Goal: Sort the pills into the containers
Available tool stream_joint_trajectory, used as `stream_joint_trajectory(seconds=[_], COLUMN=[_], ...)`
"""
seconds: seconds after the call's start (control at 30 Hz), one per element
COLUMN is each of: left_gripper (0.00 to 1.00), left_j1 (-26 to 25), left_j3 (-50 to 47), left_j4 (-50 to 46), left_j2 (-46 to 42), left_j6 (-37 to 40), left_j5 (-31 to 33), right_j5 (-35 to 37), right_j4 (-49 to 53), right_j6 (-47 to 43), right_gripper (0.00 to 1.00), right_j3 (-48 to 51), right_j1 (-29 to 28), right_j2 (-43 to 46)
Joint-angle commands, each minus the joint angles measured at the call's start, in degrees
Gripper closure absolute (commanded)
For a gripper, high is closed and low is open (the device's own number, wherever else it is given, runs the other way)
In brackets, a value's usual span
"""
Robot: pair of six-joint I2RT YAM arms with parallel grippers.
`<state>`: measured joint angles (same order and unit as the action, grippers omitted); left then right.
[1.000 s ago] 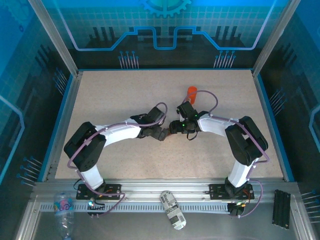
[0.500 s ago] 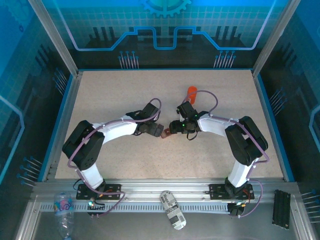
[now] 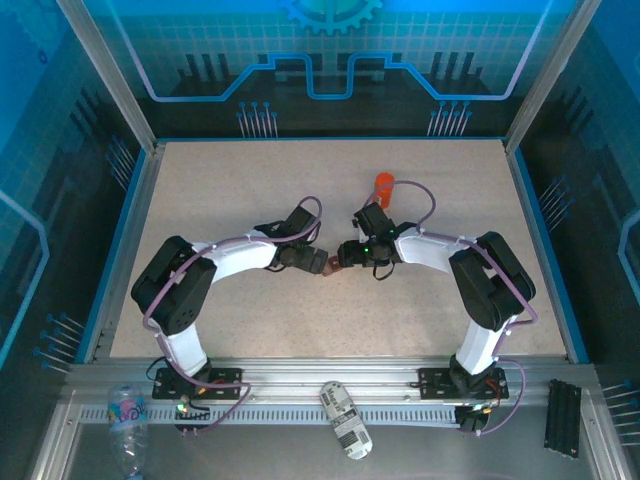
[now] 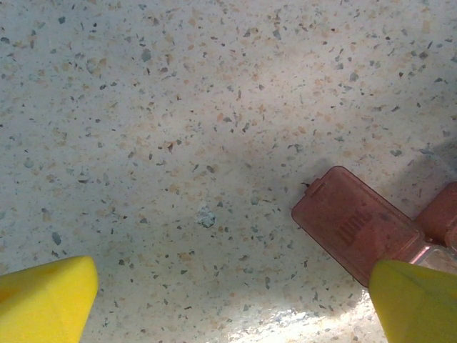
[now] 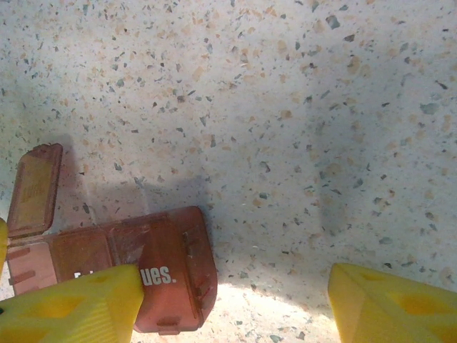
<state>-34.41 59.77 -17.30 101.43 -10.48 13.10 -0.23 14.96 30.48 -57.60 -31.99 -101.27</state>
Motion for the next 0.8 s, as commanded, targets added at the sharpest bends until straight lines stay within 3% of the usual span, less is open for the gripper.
stream_joint_trajectory(seconds=[0.0,0.43,0.77], left_gripper=[0.01,0.01,0.01], left_j1=[0.7,2.3,2.4], left_j3=[1.2,2.7,-2.8], left_j4=[-0.4,-0.3,2.2], left_j2=[-1.0,-13.2,-19.7], left_j6=[-0.5,-3.3,-5.8], left_j5=[-1.4,-4.5,-3.6], right_j5=[0.7,-0.5,4.0], right_j4=[4.2,13.7,21.9], right_j6=[-0.2,-5.2,-11.4], right_gripper=[0.29,0.28,0.26], right_j3=[-0.1,-12.5,-28.8], right_j1=[-0.7,1.9,11.8], right_j2=[-2.2,5.9,1.6])
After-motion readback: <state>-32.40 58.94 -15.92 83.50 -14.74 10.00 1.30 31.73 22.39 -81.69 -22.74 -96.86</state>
